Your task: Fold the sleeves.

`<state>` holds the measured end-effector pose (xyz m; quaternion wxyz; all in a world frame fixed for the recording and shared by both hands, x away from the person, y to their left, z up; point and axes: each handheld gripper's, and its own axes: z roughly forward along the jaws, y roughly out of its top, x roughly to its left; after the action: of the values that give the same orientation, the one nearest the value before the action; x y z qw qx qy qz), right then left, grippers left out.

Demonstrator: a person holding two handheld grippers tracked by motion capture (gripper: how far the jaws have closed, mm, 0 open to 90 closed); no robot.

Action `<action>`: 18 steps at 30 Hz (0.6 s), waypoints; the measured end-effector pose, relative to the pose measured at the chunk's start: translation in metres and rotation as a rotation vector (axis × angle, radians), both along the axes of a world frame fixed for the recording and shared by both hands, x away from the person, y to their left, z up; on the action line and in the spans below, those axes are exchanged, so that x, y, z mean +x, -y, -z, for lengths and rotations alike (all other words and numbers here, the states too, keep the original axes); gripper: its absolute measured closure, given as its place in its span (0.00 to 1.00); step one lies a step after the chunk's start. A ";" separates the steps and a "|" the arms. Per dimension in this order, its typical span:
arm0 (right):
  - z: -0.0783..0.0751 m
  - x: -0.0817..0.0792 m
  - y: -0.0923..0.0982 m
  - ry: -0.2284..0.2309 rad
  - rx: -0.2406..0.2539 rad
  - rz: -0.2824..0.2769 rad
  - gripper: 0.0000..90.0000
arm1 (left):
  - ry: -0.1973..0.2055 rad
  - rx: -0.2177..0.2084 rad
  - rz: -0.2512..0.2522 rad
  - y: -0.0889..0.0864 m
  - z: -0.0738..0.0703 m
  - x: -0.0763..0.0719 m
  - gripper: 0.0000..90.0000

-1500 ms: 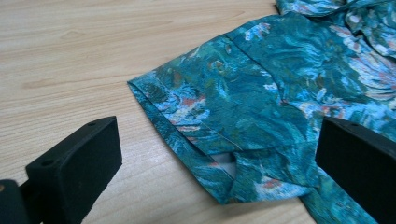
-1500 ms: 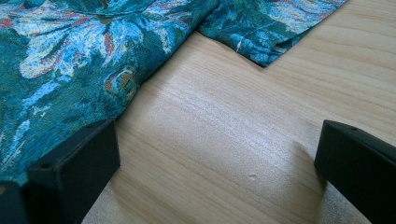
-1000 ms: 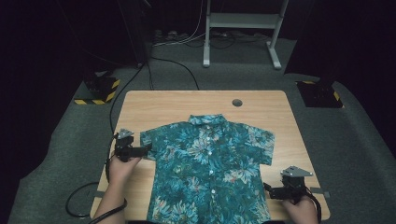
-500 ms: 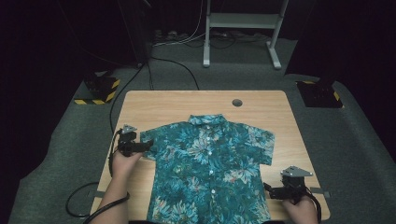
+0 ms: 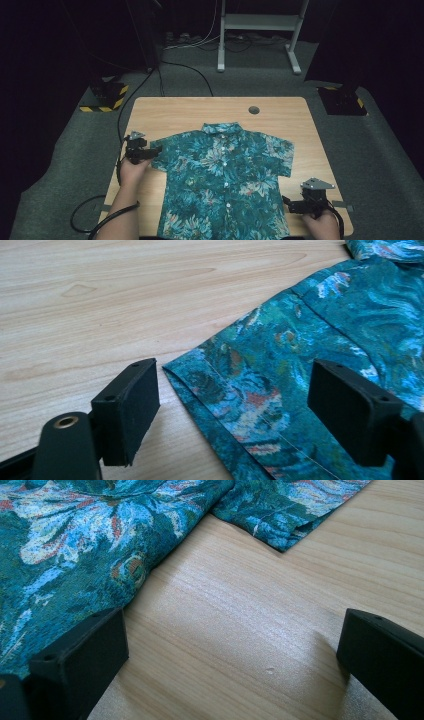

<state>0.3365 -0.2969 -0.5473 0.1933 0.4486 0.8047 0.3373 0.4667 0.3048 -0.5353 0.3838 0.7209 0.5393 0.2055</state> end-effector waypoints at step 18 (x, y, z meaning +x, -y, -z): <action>0.000 0.000 0.000 0.001 0.000 0.000 0.00 | -0.005 0.057 -0.035 -0.001 0.006 0.004 0.38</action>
<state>0.3366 -0.2969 -0.5473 0.1936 0.4483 0.8048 0.3374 0.4704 0.3062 -0.5417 0.3580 0.7226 0.5467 0.2255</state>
